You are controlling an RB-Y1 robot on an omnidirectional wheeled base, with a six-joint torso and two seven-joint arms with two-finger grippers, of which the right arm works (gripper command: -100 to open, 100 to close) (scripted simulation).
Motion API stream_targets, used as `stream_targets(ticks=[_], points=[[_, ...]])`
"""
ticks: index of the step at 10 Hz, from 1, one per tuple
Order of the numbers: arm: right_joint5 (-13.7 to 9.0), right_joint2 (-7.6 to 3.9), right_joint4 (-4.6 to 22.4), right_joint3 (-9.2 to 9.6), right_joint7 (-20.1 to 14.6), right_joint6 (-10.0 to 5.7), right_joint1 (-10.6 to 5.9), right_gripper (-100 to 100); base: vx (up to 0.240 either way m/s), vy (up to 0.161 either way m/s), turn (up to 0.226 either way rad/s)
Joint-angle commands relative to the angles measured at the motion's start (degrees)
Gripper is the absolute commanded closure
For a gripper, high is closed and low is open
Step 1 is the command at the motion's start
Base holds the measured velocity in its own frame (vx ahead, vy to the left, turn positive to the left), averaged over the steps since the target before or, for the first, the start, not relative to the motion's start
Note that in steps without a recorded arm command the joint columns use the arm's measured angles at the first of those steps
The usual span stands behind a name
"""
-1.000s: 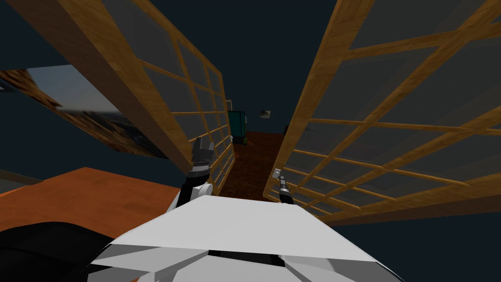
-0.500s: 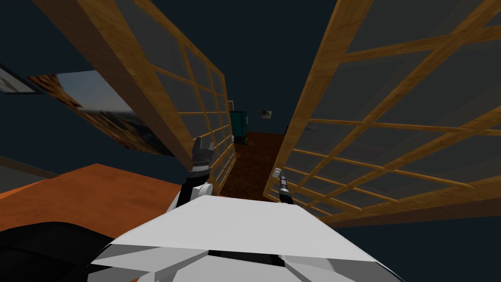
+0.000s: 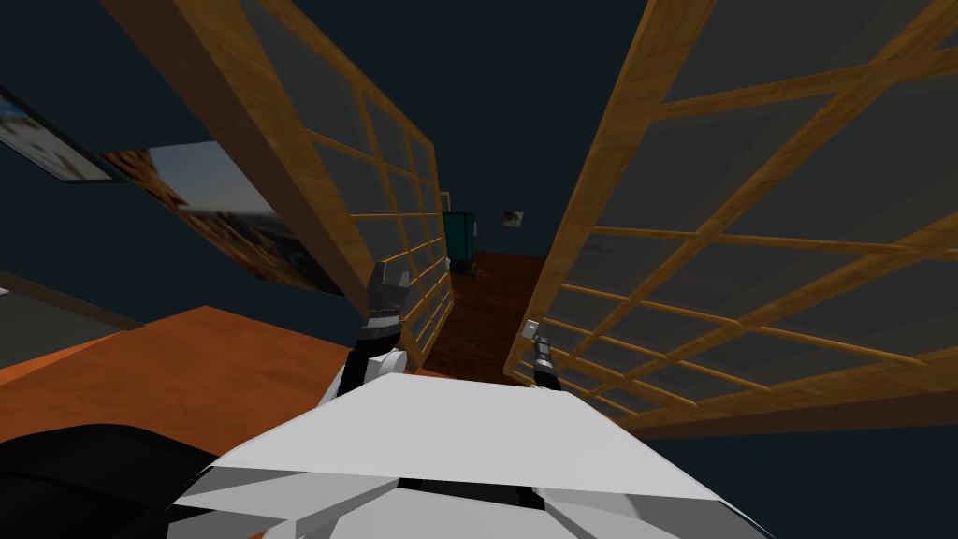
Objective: Push the door open
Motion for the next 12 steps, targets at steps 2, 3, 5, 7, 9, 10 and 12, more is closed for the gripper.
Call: stream_targets(ticks=[2,3,5,7,9,10,12], points=[[-1.0,0.4,-0.1,-0.23,-4.4,-0.2,0.01,-100,-0.035,-0.001,0.063],[-1.0,0.4,-0.1,-0.23,-5.3,-0.2,0.01,-100,-0.032,-0.008,0.034],[-1.5,0.6,-0.1,-0.35,-7.6,-0.31,-0.01,-100,-0.032,-0.01,0.04],[-2.5,1.01,-0.1,-0.58,-11.4,-0.53,-0.05,-100,-0.039,-0.006,0.08],[-3.0,1.24,-0.2,-0.7,-14.4,-0.65,-0.07,-100,-0.034,-0.007,0.043],[-3.0,1.24,-0.2,-0.7,-14.7,-0.65,-0.07,-100,-0.028,-0.006,0.029],[-4.1,1.7,-0.2,-0.95,-18.5,-0.88,-0.1,-100,-0.042,-0.009,0.079]])
